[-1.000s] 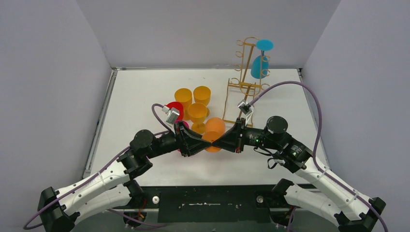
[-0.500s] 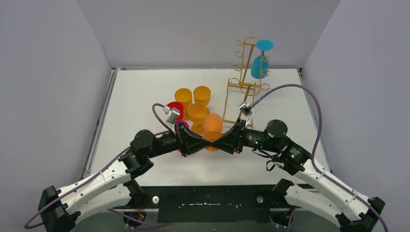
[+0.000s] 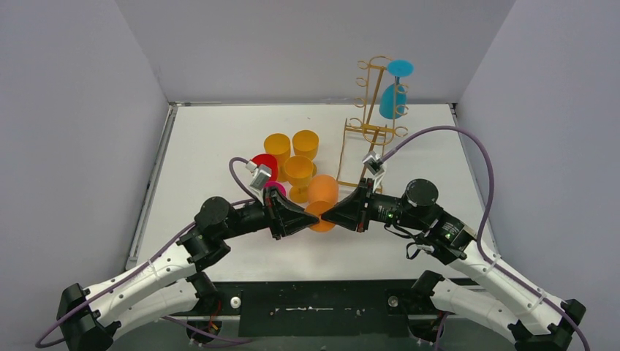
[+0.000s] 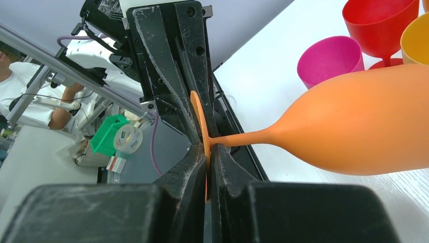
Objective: Take the wine glass off the wine glass rack
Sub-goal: Place the wine glass at the center of the board.
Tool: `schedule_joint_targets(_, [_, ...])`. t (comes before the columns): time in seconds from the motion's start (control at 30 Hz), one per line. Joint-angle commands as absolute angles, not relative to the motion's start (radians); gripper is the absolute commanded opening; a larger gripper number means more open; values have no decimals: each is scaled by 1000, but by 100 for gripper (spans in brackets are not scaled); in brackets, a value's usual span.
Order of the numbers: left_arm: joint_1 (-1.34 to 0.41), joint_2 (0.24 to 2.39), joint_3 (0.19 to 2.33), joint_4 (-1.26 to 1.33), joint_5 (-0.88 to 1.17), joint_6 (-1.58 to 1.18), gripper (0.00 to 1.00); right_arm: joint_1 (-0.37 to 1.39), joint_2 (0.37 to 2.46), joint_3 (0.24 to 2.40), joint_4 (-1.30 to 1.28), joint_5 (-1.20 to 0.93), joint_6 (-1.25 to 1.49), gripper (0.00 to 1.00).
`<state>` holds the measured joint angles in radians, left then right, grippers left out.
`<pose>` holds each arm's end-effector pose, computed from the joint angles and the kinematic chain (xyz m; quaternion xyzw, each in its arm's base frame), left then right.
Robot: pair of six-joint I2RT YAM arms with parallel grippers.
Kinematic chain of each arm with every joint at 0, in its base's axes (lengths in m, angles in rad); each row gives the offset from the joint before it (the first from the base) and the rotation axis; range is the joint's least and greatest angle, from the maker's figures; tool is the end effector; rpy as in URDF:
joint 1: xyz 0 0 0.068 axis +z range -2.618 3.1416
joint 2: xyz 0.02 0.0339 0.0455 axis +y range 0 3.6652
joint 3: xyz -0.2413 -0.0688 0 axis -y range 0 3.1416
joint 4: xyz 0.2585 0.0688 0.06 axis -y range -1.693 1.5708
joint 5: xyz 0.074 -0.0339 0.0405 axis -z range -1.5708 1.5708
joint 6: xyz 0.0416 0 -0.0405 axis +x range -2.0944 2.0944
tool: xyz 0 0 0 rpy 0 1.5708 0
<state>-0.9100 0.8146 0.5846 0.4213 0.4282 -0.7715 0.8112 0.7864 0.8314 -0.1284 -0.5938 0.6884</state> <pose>0.1273 -0.1919 0.3098 0.2065 0.6090 -0.6519 0.4020 0.1299 0.1706 0.3468 -0.2409 0.6903 0.5988 0.3270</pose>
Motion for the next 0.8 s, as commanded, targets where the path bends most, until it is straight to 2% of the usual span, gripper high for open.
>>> schedule_joint_targets(0.0, [-921,841,614,416,500,-759,3,813,806,859,17,-623,706,0])
schedule_joint_targets(0.07, [-920,842,614,420,497,-768,22,814,794,839,61,-618,710,0])
schedule_joint_targets(0.1, [-920,842,611,430,497,-775,29,813,785,828,81,-611,708,0])
schedule_joint_targets(0.17, [-920,837,599,467,497,-794,38,814,763,804,104,-591,702,0])
schedule_joint_targets(0.23, [-920,839,585,503,503,-813,42,813,748,783,123,-580,701,0])
schedule_joint_targets(0.57, [-921,834,540,652,419,-879,42,815,782,760,190,-679,731,0])
schedule_joint_targets(0.7, [-921,836,537,661,419,-884,31,819,777,751,210,-691,737,0])
schedule_joint_targets(0.77, [-920,832,535,660,424,-882,22,822,775,747,214,-692,735,0])
